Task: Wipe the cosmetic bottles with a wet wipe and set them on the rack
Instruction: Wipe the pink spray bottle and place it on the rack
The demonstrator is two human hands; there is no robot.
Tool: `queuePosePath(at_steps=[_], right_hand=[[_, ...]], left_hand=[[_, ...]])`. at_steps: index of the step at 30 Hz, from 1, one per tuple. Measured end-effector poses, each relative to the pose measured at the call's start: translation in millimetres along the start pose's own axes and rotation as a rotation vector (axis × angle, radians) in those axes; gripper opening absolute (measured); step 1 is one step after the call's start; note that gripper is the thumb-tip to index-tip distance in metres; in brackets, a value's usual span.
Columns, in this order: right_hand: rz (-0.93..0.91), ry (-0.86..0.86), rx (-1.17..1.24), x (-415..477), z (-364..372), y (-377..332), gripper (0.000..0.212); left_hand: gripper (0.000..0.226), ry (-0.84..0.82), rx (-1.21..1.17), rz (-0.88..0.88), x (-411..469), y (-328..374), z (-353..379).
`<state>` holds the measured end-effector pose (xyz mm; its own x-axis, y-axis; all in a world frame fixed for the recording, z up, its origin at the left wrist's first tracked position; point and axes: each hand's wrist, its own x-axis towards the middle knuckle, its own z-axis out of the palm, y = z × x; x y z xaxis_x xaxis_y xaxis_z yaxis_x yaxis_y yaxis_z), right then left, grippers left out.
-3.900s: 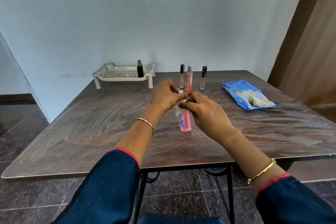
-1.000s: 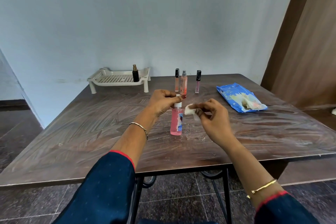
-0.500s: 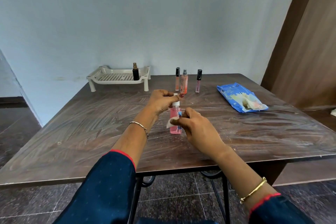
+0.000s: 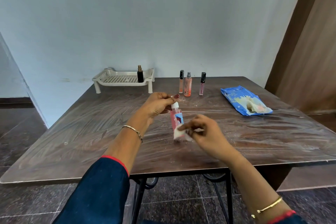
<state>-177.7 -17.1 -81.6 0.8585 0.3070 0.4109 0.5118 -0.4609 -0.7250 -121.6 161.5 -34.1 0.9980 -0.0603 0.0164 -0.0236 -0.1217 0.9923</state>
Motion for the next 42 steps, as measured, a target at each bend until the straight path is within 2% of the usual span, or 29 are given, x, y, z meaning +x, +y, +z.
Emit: queuePosePath(at_steps=[1, 3, 6, 8, 9, 11, 14, 17, 23, 26, 28, 33, 34, 37, 42], right_hand=[[0.038, 0.082, 0.129, 2, -3, -3, 0.033], [0.047, 0.210, 0.237, 7, -6, -11, 0.031], [-0.018, 0.191, 0.188, 11, 0, -22, 0.036], [-0.088, 0.173, 0.046, 8, 10, -24, 0.033], [-0.129, 0.201, -0.022, 7, 14, -23, 0.030], [-0.168, 0.296, 0.000, 4, 16, -20, 0.025], [-0.045, 0.373, 0.277, 6, 16, -23, 0.025], [0.126, 0.325, 0.568, 10, 14, -26, 0.024], [0.348, 0.228, 1.183, 14, 14, -30, 0.020], [0.406, 0.156, 1.440, 13, 19, -35, 0.027], [0.456, 0.121, 1.580, 11, 22, -35, 0.043], [0.510, 0.085, 1.689, 8, 27, -27, 0.066], [0.511, 0.074, 1.692, 7, 26, -27, 0.061], [0.573, 0.116, 1.651, 2, 25, -26, 0.029], [0.659, 0.304, 1.638, 4, 21, -22, 0.024]], left_hand=[[0.020, -0.015, -0.026, 0.008, -2, 0, -3], [0.017, -0.061, -0.057, 0.034, -7, -1, -8], [0.019, -0.111, -0.095, 0.094, -14, -4, -7], [0.019, -0.124, -0.134, 0.125, -16, -6, -6], [0.019, -0.129, -0.149, 0.133, -17, -7, -7], [0.019, -0.153, -0.175, 0.135, -18, -8, -9], [0.023, -0.189, -0.225, 0.135, -19, -9, -10], [0.020, -0.213, -0.325, 0.110, -19, -7, -10], [0.022, -0.255, -0.523, 0.055, -20, -4, -6], [0.023, -0.281, -0.605, 0.041, -22, -1, -1], [0.023, -0.274, -0.634, 0.046, -24, 3, 3], [0.029, -0.179, -0.642, 0.112, -20, 11, 9], [0.031, -0.154, -0.646, 0.134, -19, 12, 8], [0.029, -0.081, -0.578, 0.200, -17, 13, 2], [0.019, 0.061, -0.377, 0.304, -18, 15, 2]])
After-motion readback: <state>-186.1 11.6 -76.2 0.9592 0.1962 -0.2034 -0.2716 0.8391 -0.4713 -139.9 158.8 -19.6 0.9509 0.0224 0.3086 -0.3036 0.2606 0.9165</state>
